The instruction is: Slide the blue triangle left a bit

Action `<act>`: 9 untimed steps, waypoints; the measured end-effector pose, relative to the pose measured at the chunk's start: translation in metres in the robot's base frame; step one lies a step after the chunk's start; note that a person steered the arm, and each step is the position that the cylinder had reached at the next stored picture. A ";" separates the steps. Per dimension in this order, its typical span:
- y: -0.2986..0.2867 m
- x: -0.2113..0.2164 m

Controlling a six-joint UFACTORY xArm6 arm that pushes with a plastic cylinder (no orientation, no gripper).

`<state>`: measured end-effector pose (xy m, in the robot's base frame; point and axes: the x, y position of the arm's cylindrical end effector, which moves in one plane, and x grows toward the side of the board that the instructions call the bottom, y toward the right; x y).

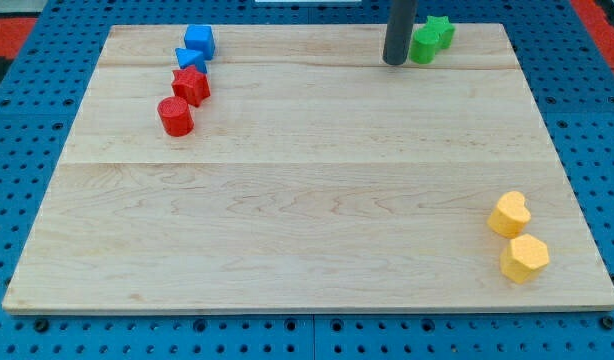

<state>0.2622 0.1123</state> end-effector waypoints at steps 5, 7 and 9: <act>-0.133 0.051; -0.225 0.045; -0.236 0.026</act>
<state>0.2882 -0.1241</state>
